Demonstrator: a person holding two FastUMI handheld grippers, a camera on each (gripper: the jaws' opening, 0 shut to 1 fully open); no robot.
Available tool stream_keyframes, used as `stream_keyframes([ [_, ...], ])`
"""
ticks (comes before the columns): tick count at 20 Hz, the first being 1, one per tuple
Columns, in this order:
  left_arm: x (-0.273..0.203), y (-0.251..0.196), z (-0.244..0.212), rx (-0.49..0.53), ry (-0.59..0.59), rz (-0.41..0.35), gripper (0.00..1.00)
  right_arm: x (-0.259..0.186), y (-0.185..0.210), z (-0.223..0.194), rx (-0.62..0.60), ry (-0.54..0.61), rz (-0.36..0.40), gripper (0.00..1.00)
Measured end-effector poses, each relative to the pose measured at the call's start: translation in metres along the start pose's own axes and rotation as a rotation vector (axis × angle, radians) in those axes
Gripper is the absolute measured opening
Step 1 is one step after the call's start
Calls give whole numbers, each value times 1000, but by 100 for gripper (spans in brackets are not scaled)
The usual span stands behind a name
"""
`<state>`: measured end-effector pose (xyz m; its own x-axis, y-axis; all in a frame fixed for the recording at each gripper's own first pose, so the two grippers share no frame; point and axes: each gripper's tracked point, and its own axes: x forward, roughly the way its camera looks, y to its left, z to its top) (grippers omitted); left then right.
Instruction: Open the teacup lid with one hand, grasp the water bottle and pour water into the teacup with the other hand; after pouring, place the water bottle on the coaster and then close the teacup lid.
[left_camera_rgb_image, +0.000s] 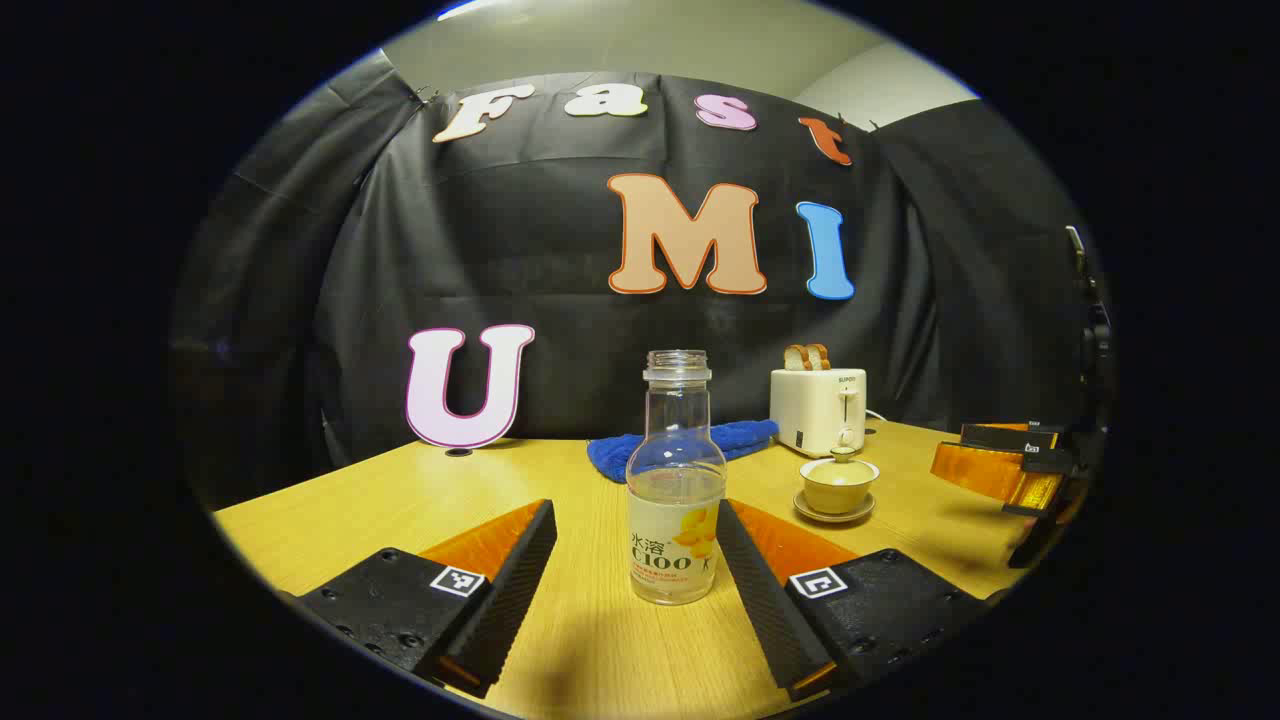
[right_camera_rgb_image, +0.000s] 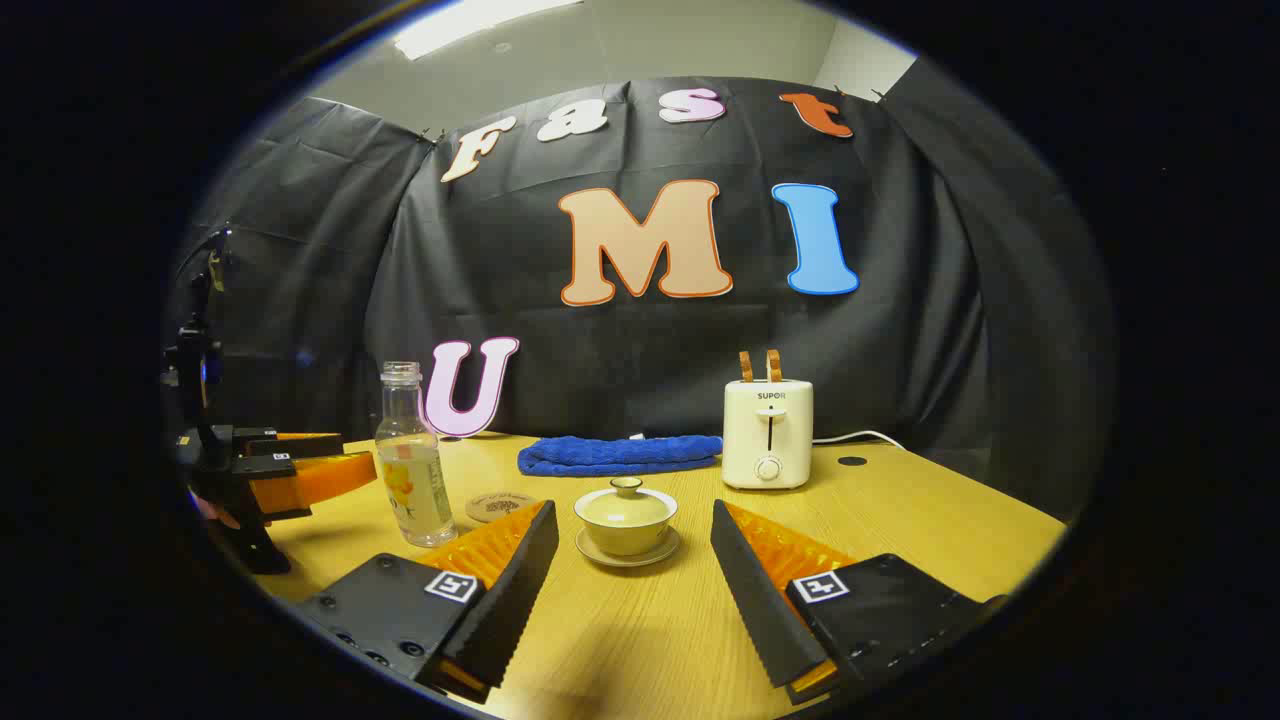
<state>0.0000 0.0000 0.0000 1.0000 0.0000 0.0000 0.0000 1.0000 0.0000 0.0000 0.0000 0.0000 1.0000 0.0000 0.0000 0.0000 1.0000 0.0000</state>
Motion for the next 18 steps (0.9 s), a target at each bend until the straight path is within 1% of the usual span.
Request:
stream_keyframes([
  [2, 0, 0, 1, 0, -1, 0, 94, 0, 0, 0, 0, 0, 0, 95],
  [4, 0, 0, 0, 0, -1, 0, 94, 0, 0, 1, -1, -1, 0, 94],
  [7, 0, 0, 0, 0, 0, 0, 94, 0, 0, 1, -1, -1, 0, 97],
  [8, 0, 0, 0, 0, -1, 0, 94, -1, 0, 1, -1, -1, 0, 99],
  [11, 0, 0, 0, 0, -1, 1, 94, -1, 0, 1, -1, -1, 0, 94],
  [12, 0, 0, 0, 0, -2, 1, 94, 0, 0, 1, -1, -1, 0, 97],
  [15, 0, 0, 0, 0, -2, 1, 94, -1, 0, 0, -1, -1, 0, 94],
  [18, 0, 0, 0, -1, -1, 0, 94, -1, 0, 1, -1, -1, 0, 94],
])
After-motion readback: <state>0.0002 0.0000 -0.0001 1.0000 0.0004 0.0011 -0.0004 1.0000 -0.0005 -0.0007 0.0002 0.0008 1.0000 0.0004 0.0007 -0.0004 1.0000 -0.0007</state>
